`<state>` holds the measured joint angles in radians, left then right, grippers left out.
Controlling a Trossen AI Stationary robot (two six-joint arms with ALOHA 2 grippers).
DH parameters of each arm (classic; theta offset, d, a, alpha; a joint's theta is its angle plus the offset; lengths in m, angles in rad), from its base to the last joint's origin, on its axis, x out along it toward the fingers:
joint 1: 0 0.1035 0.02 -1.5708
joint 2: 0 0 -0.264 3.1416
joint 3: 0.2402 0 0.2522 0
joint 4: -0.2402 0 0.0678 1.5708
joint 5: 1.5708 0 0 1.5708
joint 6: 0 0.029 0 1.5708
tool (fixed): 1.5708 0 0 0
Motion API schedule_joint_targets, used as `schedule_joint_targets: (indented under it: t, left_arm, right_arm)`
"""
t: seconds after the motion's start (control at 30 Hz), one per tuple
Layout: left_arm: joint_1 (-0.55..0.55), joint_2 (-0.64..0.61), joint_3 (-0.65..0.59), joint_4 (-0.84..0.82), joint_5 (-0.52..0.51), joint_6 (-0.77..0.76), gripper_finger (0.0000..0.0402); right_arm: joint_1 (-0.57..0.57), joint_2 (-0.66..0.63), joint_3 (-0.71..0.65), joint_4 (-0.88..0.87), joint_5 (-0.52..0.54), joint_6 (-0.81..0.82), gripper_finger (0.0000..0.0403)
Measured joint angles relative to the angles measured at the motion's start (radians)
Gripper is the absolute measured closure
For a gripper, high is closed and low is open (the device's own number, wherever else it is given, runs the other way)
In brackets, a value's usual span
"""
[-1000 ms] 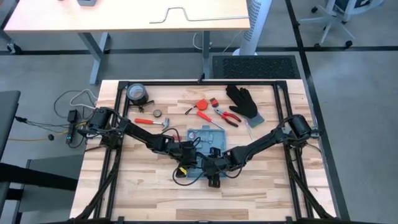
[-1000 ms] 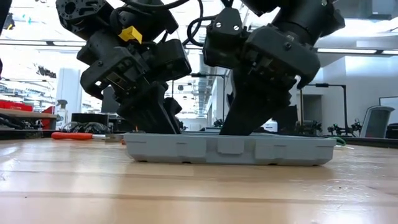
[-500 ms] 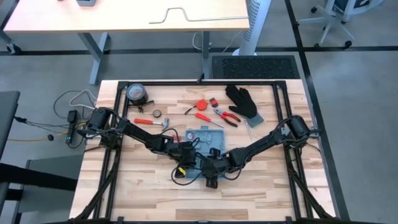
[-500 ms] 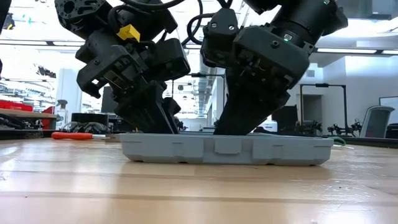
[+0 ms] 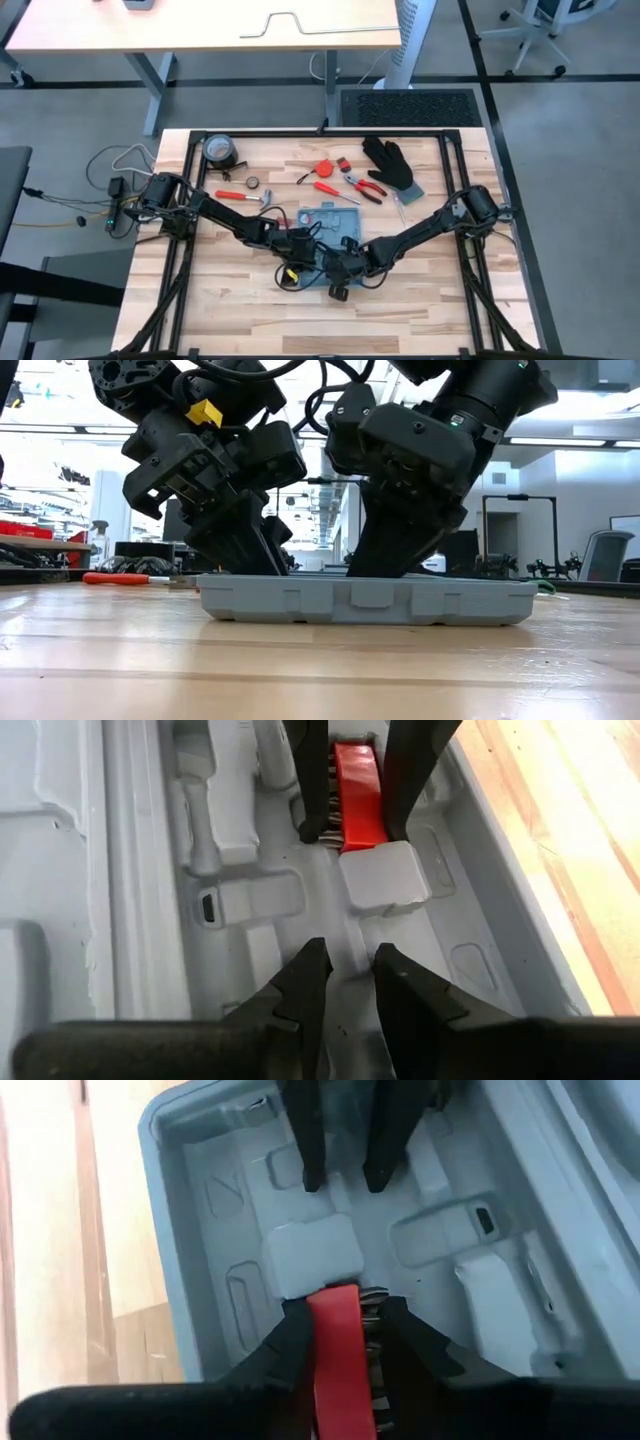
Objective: Prefit tool cases
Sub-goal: Remove the orange terminal block from the gray toolbox
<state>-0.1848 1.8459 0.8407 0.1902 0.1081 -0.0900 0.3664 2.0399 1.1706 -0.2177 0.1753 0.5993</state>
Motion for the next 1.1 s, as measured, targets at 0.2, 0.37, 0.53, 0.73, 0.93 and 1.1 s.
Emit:
schedule_joint_targets:
  t: [0.2,0.37,0.53,0.73,0.93,1.1]
  left_arm:
    - [0.0,0.0,0.001,-0.028,-0.001,0.015,0.0318]
    - [0.0,0.001,0.001,-0.035,-0.006,0.028,0.0318]
    - [0.001,0.002,0.001,-0.033,-0.023,0.039,0.0318]
    - [0.001,0.001,0.001,-0.035,-0.025,0.038,0.0318]
    - [0.001,0.0,0.001,-0.057,-0.02,0.041,0.0318]
    - [0.0,-0.001,-0.001,-0.073,-0.012,0.044,0.0318]
  right_arm:
    - [0.012,-0.013,-0.003,-0.001,0.001,0.091,0.0313]
    - [0.025,-0.05,-0.007,-0.01,0.03,0.145,0.0314]
    - [0.025,-0.082,-0.01,-0.028,0.05,0.15,0.0314]
    - [0.03,-0.085,-0.01,-0.02,0.06,0.187,0.0314]
    - [0.031,-0.085,-0.01,0.019,0.059,0.213,0.0314]
    - [0.034,-0.099,-0.006,0.049,0.059,0.243,0.0388]
